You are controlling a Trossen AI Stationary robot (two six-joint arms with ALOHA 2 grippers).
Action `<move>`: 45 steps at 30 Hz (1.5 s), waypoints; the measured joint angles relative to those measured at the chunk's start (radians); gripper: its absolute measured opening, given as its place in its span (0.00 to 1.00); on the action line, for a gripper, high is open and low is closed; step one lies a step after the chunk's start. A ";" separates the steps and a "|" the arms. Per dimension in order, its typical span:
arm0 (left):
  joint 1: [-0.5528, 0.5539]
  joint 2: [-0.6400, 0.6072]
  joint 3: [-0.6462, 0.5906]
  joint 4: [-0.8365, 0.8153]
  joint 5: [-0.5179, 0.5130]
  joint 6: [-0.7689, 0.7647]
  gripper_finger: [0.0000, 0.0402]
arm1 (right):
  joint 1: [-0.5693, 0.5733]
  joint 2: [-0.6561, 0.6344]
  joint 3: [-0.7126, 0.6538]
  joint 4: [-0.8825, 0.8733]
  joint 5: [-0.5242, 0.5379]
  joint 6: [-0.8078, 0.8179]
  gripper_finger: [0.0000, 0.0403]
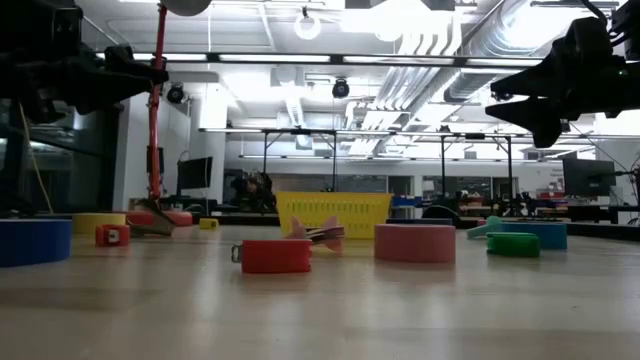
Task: Pick and place Stapler, Stapler remover, tape
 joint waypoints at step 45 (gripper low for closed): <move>0.000 0.517 0.405 -0.255 -0.174 -0.286 0.51 | 0.000 0.000 0.000 0.000 0.000 0.000 0.55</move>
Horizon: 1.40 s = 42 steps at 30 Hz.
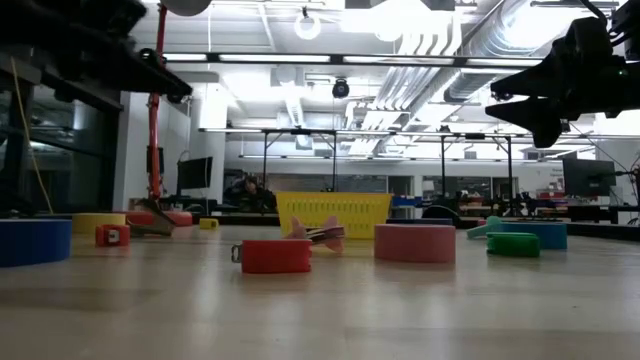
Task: Pick and place Stapler, Stapler remover, tape
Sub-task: Put the yellow stapler into the blue bin
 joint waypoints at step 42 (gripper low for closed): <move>0.638 0.940 0.528 -0.377 0.370 0.601 0.51 | 0.000 0.000 0.000 0.001 0.000 0.000 0.55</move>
